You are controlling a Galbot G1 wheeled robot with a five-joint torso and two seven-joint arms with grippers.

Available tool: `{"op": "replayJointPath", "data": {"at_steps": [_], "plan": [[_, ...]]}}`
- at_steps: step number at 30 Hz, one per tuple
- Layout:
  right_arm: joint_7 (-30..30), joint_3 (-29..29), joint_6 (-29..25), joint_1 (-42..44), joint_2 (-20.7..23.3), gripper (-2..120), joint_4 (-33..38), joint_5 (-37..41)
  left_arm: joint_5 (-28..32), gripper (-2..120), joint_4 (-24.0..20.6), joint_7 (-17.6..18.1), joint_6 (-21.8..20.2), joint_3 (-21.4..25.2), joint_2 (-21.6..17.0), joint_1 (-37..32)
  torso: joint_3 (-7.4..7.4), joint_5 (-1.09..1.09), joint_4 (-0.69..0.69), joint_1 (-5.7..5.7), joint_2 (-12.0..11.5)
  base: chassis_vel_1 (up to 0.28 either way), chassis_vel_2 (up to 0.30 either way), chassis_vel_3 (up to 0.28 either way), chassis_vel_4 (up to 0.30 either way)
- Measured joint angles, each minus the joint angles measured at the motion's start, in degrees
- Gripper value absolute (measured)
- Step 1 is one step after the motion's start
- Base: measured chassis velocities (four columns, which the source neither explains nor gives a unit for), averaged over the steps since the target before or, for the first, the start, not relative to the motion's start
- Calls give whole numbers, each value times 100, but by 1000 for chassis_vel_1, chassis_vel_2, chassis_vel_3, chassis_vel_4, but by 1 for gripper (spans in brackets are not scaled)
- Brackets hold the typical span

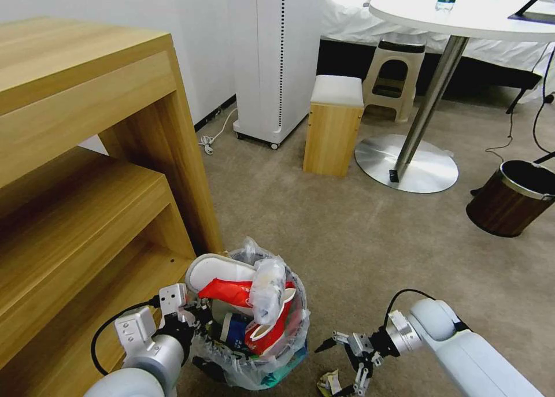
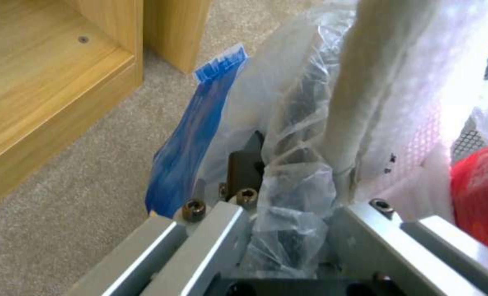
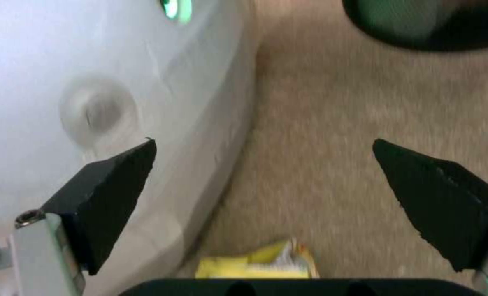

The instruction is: Pick up the trash bin and place the garbage on the floor into it.

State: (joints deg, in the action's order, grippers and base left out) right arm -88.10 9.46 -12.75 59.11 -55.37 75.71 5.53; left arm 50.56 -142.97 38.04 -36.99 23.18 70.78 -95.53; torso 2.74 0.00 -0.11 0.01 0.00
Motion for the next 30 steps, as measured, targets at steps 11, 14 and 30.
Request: {"op": "replayJointPath", "data": {"at_steps": [11, 14, 30], "plan": [[-4, 27, -237, -130, 14, 100, -506, -297, -3, 1, 51, 0, 5, -7, 16, 50, 0, 0, 0, 0, 0, 0, 0, 0, 0], [-12, 16, -373, -136, -30, 100, -669, -545, -2, 1, 66, 0, 6, -22, 27, 64, 0, 0, -1, 0, 0, 0, 0, 0, 0], [-11, -40, -797, -403, -624, 100, -1459, -1764, 46, 1, 45, -9, 9, -7, -15, 86, 0, 0, 0, 0, 0, 0, 0, 0, 0]]}}
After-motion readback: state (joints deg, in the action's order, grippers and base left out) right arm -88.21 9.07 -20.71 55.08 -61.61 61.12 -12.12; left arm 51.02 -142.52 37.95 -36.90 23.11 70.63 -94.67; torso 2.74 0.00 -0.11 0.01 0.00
